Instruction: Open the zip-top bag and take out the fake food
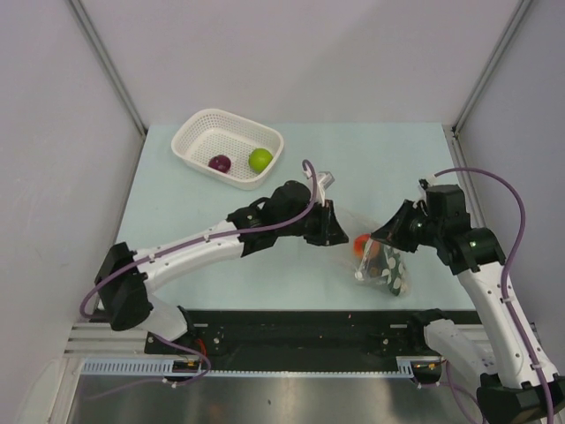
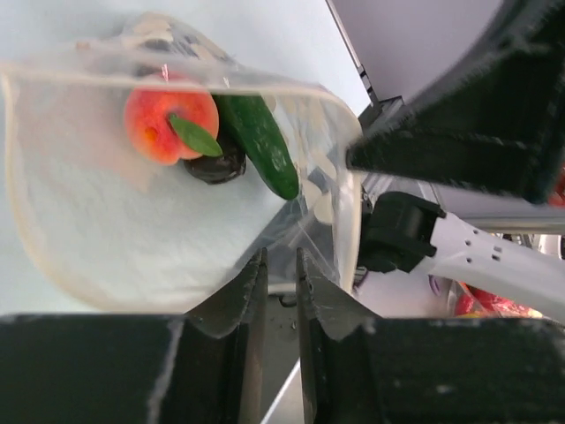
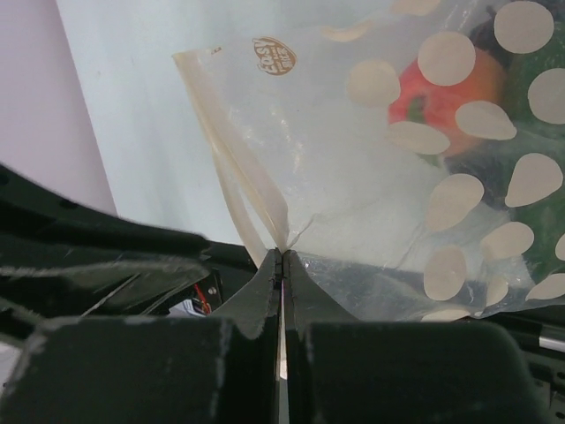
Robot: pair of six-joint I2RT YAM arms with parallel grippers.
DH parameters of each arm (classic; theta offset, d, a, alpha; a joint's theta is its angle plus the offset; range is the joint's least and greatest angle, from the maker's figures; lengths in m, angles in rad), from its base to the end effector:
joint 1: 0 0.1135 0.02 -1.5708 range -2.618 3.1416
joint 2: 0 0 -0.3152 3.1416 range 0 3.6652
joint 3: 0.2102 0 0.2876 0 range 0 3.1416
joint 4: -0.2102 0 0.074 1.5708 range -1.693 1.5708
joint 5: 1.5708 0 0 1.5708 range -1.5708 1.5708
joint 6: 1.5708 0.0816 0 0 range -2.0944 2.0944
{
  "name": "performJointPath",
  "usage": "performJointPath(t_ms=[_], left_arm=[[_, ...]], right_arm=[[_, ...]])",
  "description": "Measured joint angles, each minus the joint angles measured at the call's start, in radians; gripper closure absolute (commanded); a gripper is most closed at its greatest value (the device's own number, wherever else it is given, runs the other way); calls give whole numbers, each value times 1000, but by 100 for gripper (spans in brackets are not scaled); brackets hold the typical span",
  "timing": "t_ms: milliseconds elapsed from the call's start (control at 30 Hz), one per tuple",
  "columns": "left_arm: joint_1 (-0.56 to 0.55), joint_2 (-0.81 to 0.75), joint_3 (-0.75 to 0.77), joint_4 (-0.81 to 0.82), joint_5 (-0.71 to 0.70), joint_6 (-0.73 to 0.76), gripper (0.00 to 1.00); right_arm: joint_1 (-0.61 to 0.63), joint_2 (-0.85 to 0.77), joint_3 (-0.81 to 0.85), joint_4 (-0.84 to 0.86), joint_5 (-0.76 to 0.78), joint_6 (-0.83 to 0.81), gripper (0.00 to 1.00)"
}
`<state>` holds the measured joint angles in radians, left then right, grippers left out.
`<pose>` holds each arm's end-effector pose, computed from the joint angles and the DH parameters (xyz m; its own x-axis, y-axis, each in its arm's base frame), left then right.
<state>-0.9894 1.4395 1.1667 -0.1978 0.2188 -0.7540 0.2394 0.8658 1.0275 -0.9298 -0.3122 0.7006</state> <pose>0.2064 -0.3463 0.3383 -0.8127 0.0199 -0.5823 0.5017 0.5323 -0.6819 0.1813 0.0701 0.3527 -0.7998 0.4363 -0.4122 0.0986 0.7729 0.6268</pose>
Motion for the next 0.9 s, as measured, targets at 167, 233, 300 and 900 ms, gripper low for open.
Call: performJointPath(t_ms=[167, 233, 300, 900], left_arm=[[0, 147, 107, 3, 41, 25, 82], [-3, 204, 132, 5, 55, 32, 83], [-6, 252, 145, 3, 58, 39, 77], [-13, 468, 265, -42, -34, 34, 33]], right_arm=[[1, -41, -1, -2, 1, 29, 100], [1, -47, -1, -4, 1, 37, 100], [1, -47, -1, -7, 1, 44, 100], [-54, -52, 29, -96, 16, 14, 100]])
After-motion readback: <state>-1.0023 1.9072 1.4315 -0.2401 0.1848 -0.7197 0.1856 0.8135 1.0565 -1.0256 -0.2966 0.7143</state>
